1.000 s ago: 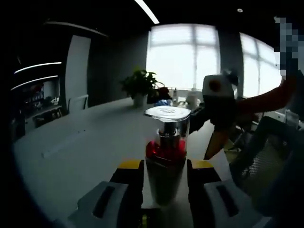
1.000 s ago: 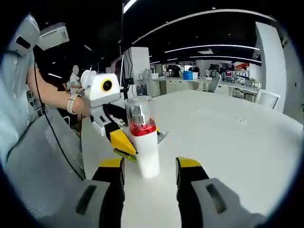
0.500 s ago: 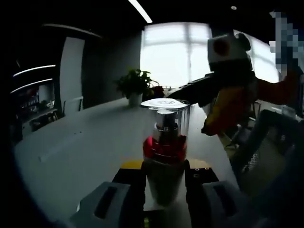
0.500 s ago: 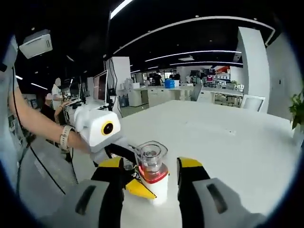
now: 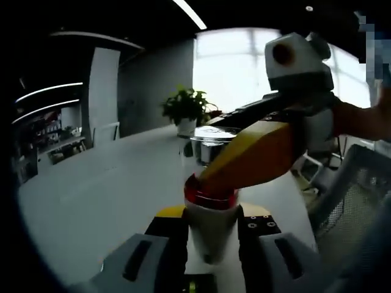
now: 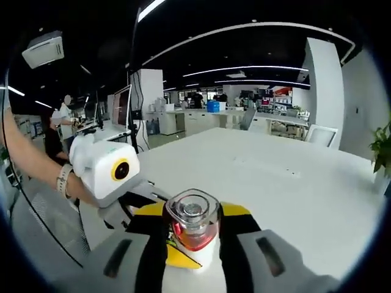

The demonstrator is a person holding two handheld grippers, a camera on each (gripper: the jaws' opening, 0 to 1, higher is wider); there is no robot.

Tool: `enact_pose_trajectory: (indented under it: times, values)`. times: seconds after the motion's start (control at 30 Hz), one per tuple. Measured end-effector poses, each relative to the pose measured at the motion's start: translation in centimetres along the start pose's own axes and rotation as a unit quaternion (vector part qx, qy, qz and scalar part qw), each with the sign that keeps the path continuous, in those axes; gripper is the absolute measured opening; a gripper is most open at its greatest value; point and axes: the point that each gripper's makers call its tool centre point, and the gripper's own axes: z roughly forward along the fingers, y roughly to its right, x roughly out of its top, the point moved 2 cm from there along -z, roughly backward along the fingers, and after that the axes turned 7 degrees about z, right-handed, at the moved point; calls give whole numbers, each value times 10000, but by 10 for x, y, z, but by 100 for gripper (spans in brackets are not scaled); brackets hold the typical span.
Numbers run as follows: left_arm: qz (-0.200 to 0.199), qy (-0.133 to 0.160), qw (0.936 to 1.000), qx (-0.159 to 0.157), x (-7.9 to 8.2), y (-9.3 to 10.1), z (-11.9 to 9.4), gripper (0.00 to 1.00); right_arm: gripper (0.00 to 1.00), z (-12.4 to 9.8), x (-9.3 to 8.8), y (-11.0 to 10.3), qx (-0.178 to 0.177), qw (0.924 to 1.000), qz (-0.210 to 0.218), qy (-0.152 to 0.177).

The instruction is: Arrange the skincare products in the storage area until every visible bottle or jar stands upright without overlapping.

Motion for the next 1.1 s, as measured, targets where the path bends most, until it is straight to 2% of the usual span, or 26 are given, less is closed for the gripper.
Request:
enact_pose_trajectory:
  times: [0.13,0.37,0.5,0.63,0.73,0.77,0.93,1.1]
  values:
    - [-26,-6,10000,64,0,-3,2,28,30,1,0,3,31,9999,-56,123]
    - [102,-36,9999,-56,0,-1,0,29,31,0,0,3,103,9999,-48,103]
    - [163,-133,9997,-140,-2,4,-3,35,33,-1,0,3,79,9999,-31,83]
    - [149,-238,9996,-105,-2,3,-13,36,43,-7,-1,2,51,10000,22,40]
    - [236,-402,9989,-92,-7,1,-20,38,45,-13,-3,2,-3,10000,65,13]
    - [241,-505,9984,-58,-9,-1,-24,41,48,-13,-3,3,-11,10000,80,0]
    - [204,-551,9982,84,-4,-6,-44,50,57,-22,-3,-6,22,9999,73,-69]
    - [112,-631,9973,360,0,-12,-68,59,67,-28,-3,-19,49,9998,-68,-204]
